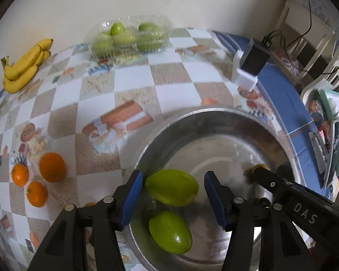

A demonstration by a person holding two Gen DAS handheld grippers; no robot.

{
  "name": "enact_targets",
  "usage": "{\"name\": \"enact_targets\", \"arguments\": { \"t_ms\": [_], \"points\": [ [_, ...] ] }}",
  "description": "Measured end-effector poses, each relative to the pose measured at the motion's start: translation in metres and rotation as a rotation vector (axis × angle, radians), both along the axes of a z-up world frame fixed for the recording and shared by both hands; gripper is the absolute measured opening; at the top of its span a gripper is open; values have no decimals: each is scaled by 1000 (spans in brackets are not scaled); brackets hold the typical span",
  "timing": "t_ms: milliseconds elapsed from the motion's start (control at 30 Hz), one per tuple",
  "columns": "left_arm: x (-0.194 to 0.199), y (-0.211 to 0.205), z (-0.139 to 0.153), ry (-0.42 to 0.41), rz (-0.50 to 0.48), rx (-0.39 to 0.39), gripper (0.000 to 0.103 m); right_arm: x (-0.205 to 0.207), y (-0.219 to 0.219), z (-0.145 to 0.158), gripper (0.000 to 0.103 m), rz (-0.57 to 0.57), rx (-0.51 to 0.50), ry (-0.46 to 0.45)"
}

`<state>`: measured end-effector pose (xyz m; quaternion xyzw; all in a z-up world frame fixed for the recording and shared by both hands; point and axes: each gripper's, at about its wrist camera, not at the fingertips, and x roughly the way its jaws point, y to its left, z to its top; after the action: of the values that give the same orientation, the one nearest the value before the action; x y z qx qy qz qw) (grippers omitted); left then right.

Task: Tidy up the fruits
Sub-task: 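Lower the brown kiwi into the steel bowl and open the right tool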

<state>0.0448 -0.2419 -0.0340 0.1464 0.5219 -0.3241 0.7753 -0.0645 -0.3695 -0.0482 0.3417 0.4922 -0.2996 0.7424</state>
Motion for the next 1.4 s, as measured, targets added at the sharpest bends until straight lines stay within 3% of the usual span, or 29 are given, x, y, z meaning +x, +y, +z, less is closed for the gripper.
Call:
{"name": "enact_targets", "arguments": {
  "t_ms": [467,600,833,900,1000,1067,1167,1267,1400],
  "points": [
    [15,28,41,-67,91,-21,63,3,7,41,41,26,-79,-37],
    [25,41,39,-75,161,6,67,5,8,36,49,39,-79,-19],
    [41,59,22,-59,250,73,77,11,11,21,50,55,-59,30],
    [43,62,17,-53,267,87,78,12,12,19,52,60,-58,42],
    [45,64,12,-50,283,113,82,15,15,17,63,73,-66,54],
    [47,67,9,-49,297,125,91,17,17,17,63,81,-68,60],
    [50,69,7,-54,313,140,94,19,19,16,65,88,-70,72],
    [52,73,6,-71,332,161,99,22,23,15,74,102,-79,84],
    [52,78,7,-92,334,176,103,27,29,18,74,130,-94,90]
  ]
}}
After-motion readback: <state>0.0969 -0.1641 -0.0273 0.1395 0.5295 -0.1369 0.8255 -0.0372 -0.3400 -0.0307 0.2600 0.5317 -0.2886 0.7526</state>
